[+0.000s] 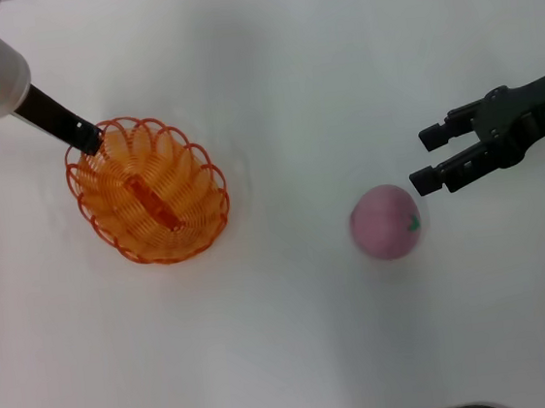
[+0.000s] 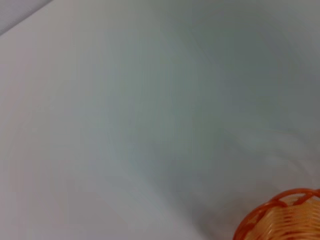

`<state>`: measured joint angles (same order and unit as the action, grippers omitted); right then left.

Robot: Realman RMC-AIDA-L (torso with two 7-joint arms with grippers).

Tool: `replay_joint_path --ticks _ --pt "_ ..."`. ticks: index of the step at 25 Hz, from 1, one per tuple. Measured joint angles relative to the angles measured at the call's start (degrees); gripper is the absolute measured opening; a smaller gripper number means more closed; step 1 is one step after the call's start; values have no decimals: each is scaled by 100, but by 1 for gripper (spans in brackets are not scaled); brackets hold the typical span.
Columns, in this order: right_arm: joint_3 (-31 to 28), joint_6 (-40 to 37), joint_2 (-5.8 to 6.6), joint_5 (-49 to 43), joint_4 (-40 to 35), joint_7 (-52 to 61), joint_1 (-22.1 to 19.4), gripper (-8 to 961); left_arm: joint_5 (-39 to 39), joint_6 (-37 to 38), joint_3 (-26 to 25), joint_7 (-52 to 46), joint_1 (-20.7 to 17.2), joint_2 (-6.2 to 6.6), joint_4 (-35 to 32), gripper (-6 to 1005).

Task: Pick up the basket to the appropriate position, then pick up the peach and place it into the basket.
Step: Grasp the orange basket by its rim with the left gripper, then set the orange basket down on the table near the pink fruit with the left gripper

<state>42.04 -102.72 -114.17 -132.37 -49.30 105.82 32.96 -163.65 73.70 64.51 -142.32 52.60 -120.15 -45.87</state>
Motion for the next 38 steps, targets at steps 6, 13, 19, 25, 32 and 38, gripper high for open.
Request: replay_joint_path --ticks 6,13,19,25,32,38 --pt "-12 -1 0 0 0 0 14 952 156 590 -815 -28 4 -17 -411 110" --pt "-27 -3 1 1 0 0 18 952 669 1185 -2602 -239 -104 180 -451 52" --pt "-39 -3 0 3 0 0 17 952 1293 1260 -3117 -525 -738 230 -445 43" --pt "-36 2 1 20 -1 -1 17 951 2085 1029 -3388 -628 -1589 -28 -441 46" --pt "-16 11 0 27 -21 -8 38 951 2459 986 -3400 -694 -2179 -228 -484 50" --pt "-35 15 -3 25 -9 -4 52 951 2429 1453 -3368 -690 -2296 -213 -520 181"
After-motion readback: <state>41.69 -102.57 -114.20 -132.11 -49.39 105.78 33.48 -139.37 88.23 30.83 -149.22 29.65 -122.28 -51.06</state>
